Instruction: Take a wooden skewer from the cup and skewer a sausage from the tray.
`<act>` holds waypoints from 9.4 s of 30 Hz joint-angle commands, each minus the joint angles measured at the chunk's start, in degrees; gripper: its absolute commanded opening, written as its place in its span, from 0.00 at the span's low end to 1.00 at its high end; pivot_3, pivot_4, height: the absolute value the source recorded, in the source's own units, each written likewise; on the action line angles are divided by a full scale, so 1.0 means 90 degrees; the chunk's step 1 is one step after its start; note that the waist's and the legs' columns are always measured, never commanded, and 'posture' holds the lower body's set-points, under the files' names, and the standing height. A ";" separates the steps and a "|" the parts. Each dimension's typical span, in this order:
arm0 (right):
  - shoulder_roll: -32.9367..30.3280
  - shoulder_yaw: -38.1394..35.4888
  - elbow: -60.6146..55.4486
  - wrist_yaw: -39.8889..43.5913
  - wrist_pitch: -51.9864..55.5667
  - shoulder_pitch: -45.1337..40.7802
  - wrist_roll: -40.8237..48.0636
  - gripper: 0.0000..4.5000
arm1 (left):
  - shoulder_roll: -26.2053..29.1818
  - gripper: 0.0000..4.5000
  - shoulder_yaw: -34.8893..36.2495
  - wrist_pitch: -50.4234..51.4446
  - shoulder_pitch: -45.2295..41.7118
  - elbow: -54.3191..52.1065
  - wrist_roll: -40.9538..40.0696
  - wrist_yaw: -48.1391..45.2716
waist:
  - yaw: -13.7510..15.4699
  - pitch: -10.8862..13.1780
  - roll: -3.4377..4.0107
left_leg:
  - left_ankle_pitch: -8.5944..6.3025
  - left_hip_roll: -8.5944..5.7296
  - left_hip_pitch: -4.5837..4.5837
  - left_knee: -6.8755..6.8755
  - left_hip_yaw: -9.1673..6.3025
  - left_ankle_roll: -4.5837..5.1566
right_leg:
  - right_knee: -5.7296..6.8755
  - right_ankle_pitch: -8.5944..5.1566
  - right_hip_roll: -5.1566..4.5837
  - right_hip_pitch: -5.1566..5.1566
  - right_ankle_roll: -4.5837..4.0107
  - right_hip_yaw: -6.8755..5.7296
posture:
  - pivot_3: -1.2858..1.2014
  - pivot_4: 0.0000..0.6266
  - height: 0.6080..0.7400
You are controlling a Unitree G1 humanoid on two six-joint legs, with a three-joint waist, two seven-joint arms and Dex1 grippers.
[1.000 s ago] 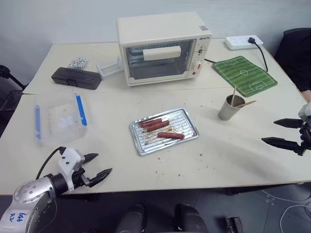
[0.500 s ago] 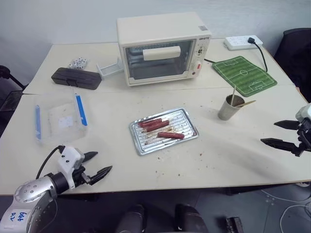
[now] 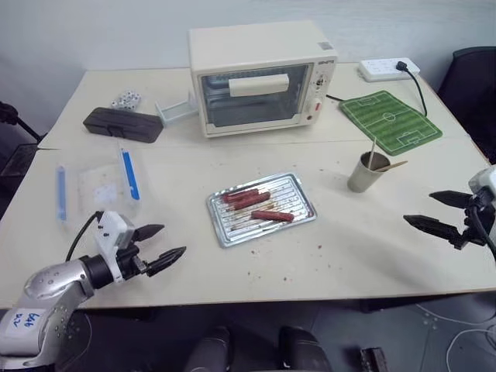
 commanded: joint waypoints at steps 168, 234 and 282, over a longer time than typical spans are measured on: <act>0.5154 0.0919 0.0421 -1.1748 0.1680 -0.5871 0.9148 0.00 | -0.3126 0.43 -0.1897 -0.2027 -0.4355 0.1319 0.1086 0.1596 | -0.0351 -0.0003 -0.0009 | 0.0093 -0.0019 -0.0111 0.0015 0.0146 0.0005 | 0.0202 0.0022 0.0035 -0.0228 0.0005 0.0101 | 0.52 0.24 1.00; 0.1999 0.6458 -0.0417 -0.3025 0.0776 -0.4632 0.0242 0.79 | 0.0795 0.00 0.0201 0.0068 -0.2221 -0.0154 -0.0318 -0.0154 | -0.0293 -0.0007 -0.0036 | 0.0055 0.0006 -0.0108 0.0016 0.0165 0.0014 | 0.0111 0.0026 0.0015 -0.0222 0.0012 0.0115 | 0.52 0.24 1.00; 0.0744 0.4685 -0.0749 0.1374 0.0889 -0.4573 -0.0281 0.18 | 0.1460 0.00 -0.1023 0.0675 -0.3572 0.0464 -0.0909 -0.2116 | -0.0320 -0.0015 -0.0063 | 0.0052 0.0001 -0.0104 0.0015 0.0168 0.0015 | 0.0126 0.0026 0.0035 -0.0218 0.0011 0.0112 | 0.52 0.24 1.00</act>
